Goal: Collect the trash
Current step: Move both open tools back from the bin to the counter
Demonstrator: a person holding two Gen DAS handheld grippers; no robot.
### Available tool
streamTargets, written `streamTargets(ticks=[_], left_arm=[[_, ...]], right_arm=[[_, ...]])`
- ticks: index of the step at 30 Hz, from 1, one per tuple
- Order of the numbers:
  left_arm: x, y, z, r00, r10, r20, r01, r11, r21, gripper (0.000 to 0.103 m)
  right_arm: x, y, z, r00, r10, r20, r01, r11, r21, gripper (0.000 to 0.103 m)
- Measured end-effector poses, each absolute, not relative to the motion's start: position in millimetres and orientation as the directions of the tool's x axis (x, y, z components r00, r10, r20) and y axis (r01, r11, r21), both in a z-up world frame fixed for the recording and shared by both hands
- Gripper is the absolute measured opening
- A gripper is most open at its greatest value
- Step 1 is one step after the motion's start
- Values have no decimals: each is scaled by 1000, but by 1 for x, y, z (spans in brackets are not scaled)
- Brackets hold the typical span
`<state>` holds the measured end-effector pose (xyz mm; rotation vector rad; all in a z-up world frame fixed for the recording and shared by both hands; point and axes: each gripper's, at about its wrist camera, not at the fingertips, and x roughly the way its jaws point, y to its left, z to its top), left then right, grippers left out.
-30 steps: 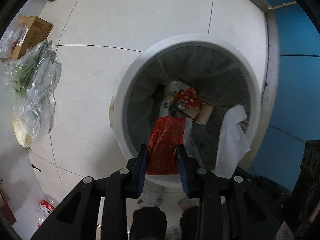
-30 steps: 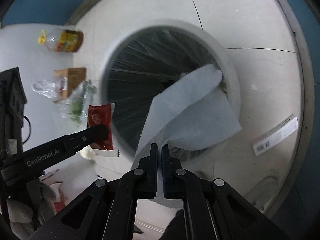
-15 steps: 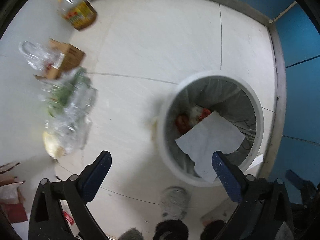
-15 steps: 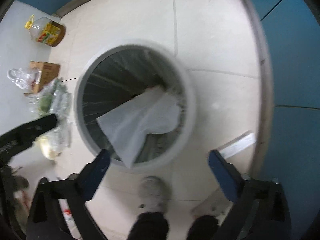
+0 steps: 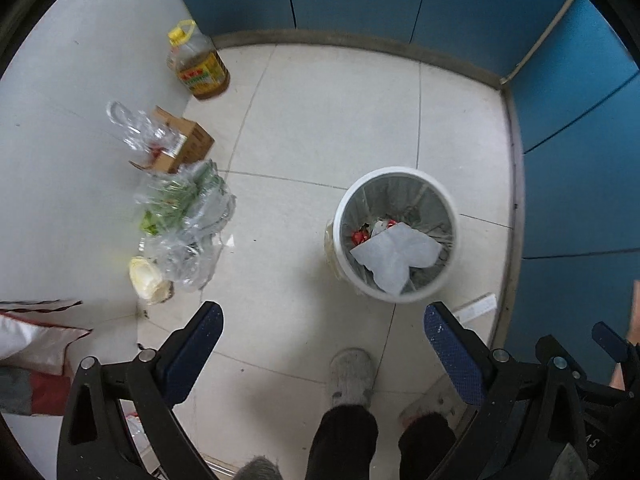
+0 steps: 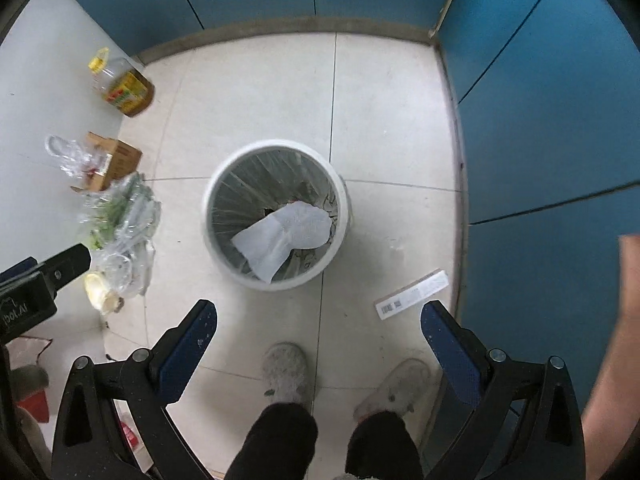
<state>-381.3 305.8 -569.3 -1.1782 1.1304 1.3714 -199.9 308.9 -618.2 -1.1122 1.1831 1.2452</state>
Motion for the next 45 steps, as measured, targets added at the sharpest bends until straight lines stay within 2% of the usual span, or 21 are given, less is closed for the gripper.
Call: streamTargets(ticks=[8, 13, 21, 24, 28, 33, 37, 40, 45], left_arm=[[-371, 264, -426, -41, 205, -978, -997, -69, 27, 103], [-360, 248, -361, -12, 251, -968, -1000, -20, 7, 103], [-346, 228, -292, -9, 327, -945, -999, 37, 22, 103], [-335, 225, -270, -17, 359, -933, -998, 44, 35, 103], [-298, 229, -242, -98, 440, -893, -989, 55, 136, 103], [-199, 246, -202, -19, 534, -845, -980, 160, 123, 103], [-91, 255, -191, 85, 513, -854, -947, 307, 90, 103], [6, 255, -200, 144, 441, -886, -894, 442, 74, 103], [163, 248, -255, 193, 209, -959, -806, 591, -33, 103]], right_arm=[[-175, 255, -454, -35, 156, -987, -998, 51, 43, 103], [-168, 231, -369, -41, 223, -974, -996, 73, 59, 103], [-163, 203, -282, -64, 320, -945, -992, 83, 95, 103], [-152, 195, -262, -112, 356, -928, -982, 106, 159, 103], [-115, 188, -240, -194, 417, -888, -941, 177, 289, 103], [-23, 167, -219, -172, 490, -855, -872, 328, 363, 103], [86, 127, -216, -52, 509, -859, -786, 510, 350, 103], [181, 88, -228, 45, 482, -875, -665, 668, 333, 103], [348, 18, -271, 141, 382, -913, -416, 860, 295, 103]])
